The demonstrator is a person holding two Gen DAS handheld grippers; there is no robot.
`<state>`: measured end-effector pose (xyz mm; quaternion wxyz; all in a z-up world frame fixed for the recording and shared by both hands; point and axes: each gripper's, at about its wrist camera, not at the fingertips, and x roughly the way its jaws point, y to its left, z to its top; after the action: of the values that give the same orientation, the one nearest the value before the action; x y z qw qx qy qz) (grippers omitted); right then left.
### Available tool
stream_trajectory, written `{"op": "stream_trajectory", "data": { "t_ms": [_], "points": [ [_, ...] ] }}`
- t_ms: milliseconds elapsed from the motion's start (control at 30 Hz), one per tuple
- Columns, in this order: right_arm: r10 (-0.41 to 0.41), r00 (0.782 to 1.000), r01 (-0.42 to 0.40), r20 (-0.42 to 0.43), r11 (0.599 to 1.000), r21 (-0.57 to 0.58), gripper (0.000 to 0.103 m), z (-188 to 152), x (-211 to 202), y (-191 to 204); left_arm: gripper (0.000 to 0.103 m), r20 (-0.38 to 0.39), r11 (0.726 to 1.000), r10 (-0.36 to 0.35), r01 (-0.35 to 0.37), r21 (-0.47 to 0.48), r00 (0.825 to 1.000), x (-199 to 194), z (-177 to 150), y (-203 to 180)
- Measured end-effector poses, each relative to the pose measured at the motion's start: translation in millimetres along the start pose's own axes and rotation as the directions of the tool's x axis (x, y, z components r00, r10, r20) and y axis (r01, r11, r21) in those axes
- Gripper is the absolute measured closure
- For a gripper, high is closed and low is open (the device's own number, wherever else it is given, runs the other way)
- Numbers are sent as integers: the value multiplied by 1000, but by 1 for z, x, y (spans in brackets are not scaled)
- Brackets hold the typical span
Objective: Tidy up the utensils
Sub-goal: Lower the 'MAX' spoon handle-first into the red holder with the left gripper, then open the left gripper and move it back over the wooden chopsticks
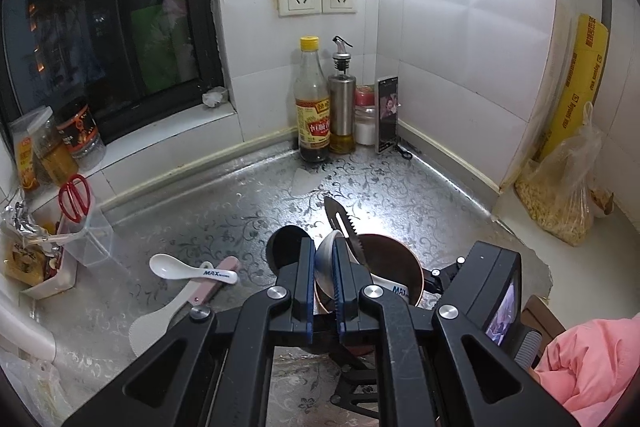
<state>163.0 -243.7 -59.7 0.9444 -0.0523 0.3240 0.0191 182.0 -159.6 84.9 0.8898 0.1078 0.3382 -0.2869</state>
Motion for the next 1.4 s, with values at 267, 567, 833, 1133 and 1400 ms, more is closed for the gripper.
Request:
{"op": "stream_trajectory", "data": {
  "t_ms": [267,567,833,1133,1400],
  "points": [
    [3,1000,-3,-7,1000,1,10,0,4,1,92,-35,998,-49,47,-35,998,9,0,2],
    [5,1000,-5,-4,1000,-3,11,-1,6,3,90,-16,991,-99,97,-93,995,3,5,8],
    [8,1000,-8,-5,1000,-5,11,0,6,2,89,-2,987,-77,76,-143,997,-3,9,25],
    [8,1000,-8,-5,1000,-4,11,0,6,2,77,3,975,-28,28,-220,1000,-7,6,52],
    [7,1000,-7,-4,1000,-4,11,0,6,2,64,-31,928,61,-68,-367,998,-10,-8,98]
  ]
}}
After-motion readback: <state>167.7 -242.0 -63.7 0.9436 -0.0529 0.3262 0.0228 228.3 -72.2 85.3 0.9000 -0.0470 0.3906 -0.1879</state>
